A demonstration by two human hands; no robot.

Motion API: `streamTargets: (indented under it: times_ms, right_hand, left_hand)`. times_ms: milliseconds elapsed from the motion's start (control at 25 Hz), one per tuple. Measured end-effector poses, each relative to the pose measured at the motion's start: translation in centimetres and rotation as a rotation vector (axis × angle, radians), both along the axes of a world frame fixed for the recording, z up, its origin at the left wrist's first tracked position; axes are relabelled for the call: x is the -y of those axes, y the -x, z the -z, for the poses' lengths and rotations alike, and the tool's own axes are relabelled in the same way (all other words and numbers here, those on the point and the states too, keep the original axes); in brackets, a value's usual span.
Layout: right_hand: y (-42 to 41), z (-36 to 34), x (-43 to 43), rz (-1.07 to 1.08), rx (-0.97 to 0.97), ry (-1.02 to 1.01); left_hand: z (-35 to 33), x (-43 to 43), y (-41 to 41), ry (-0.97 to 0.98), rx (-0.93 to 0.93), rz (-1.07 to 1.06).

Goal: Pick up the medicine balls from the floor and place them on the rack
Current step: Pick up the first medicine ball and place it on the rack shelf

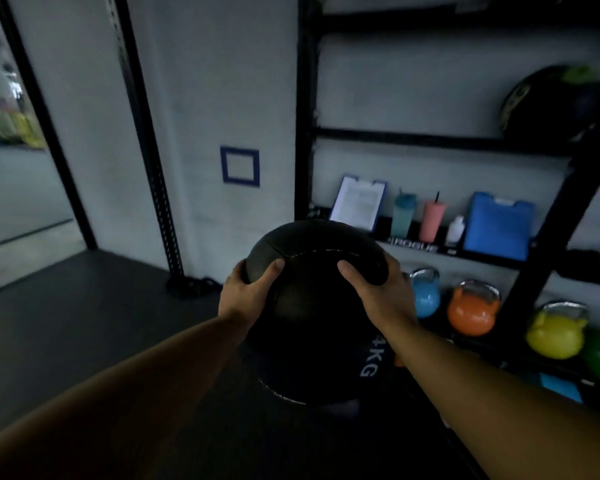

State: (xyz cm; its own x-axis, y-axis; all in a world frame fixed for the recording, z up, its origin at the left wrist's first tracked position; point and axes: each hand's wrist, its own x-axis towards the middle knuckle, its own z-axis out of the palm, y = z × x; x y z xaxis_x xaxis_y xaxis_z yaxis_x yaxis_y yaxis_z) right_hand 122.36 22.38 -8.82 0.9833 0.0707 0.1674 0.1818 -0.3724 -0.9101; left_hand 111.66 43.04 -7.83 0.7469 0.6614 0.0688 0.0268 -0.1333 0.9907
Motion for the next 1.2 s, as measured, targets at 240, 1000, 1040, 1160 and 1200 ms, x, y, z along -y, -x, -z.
streamTargets:
  times_ms: [240,1000,1040,1160,1200]
  right_hand:
    - [-0.8,-21.5,1.0,0.118,0.244,-0.111]
    - [-44.6,-37.1,-5.3,0.111,0.455,-0.143]
    - [-47.7,-36.9,-6.7,0.114,0.457,-0.149]
    - [-58.0,-35.6,-10.9,0.106,0.447,-0.131]
    - [-61.7,-35.4,-12.3,0.095,0.439,-0.113]
  left_hand:
    - [-20.8,-0.5,-4.5,-0.141,0.263,0.115]
    - [-35.3,-7.0,-50.3,-0.191,0.407,0.079]
    - [-35.2,-8.4,-53.5,-0.195,0.411,0.080]
    - [-34.6,-13.3,-64.0,-0.236,0.381,0.108]
    - [-34.5,-15.1,-67.7,-0.271,0.357,0.144]
